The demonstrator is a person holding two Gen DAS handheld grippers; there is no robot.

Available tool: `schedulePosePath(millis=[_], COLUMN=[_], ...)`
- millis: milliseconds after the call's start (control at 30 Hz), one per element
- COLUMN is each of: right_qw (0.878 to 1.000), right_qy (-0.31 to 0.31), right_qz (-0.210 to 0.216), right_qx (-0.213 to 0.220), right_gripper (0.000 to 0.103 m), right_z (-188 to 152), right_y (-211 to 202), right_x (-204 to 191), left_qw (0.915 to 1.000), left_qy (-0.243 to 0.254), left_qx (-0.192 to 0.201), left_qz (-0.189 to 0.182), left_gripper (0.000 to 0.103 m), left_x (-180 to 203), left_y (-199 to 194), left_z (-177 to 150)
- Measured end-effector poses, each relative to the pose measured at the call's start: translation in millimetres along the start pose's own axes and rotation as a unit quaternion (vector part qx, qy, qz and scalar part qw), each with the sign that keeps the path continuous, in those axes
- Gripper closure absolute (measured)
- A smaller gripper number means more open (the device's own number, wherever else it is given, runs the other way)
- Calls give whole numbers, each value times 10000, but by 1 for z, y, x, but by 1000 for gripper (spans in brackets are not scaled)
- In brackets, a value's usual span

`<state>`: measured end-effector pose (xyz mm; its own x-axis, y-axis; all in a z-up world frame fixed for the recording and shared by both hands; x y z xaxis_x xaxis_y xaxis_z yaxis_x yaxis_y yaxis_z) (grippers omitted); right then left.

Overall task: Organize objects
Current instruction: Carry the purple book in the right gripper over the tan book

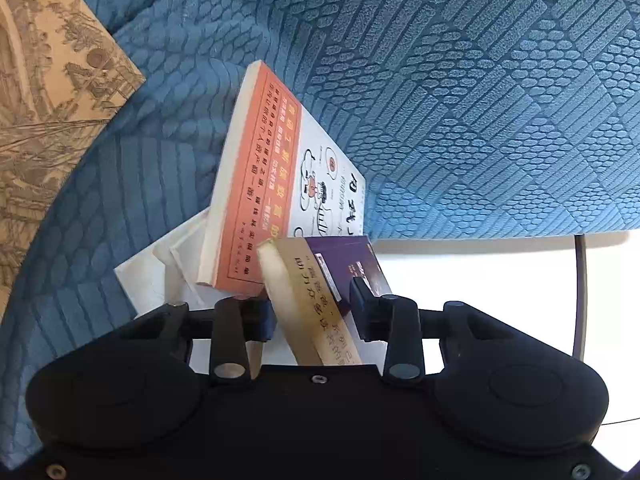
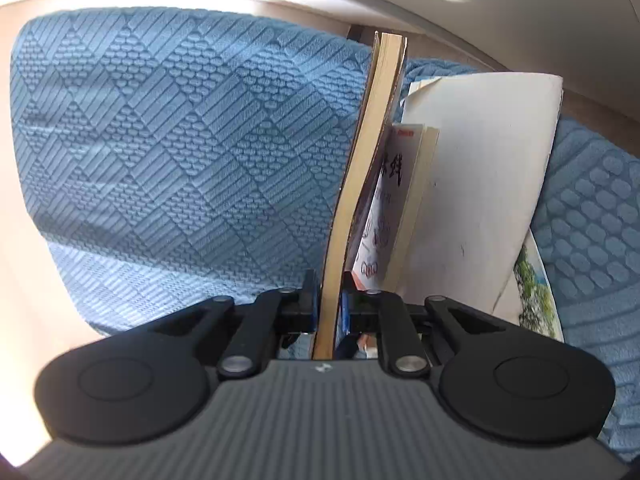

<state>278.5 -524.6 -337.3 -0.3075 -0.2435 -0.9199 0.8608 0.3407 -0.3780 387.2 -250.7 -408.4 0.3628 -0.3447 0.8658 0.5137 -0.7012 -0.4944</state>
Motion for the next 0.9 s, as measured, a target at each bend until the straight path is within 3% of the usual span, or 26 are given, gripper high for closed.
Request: schedulePosePath(millis=[200, 533, 900], right_qw=[9994, 9996, 9938], right_qy=[345, -83, -729], right_qz=[92, 278, 741], right_qx=[-21, -26, -403], right_gripper=[88, 85, 85], right_z=[-7, -30, -67], right_y=[-10, -29, -33], right_x=[1, -38, -105], left_qw=[9984, 9948, 9887], left_qy=[533, 926, 1180], left_qx=[142, 189, 441], left_qz=[-121, -389, -815], left_gripper=[82, 84, 84], left_x=[20, 49, 76], left_y=[-22, -77, -174], left_z=[-5, -7, 2])
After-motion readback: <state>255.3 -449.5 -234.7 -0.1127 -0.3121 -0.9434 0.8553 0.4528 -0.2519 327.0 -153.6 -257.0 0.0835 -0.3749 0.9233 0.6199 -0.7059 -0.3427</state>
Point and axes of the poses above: each gripper's, at about its wrist camera, not at the fingertips, and y roughly the way its jaws point, x to its right, z to its top, the point moved 9 cm from there along y, roughly the way its jaws point, and after that the axes turned 1 degree about x, right-handed, at the moved point
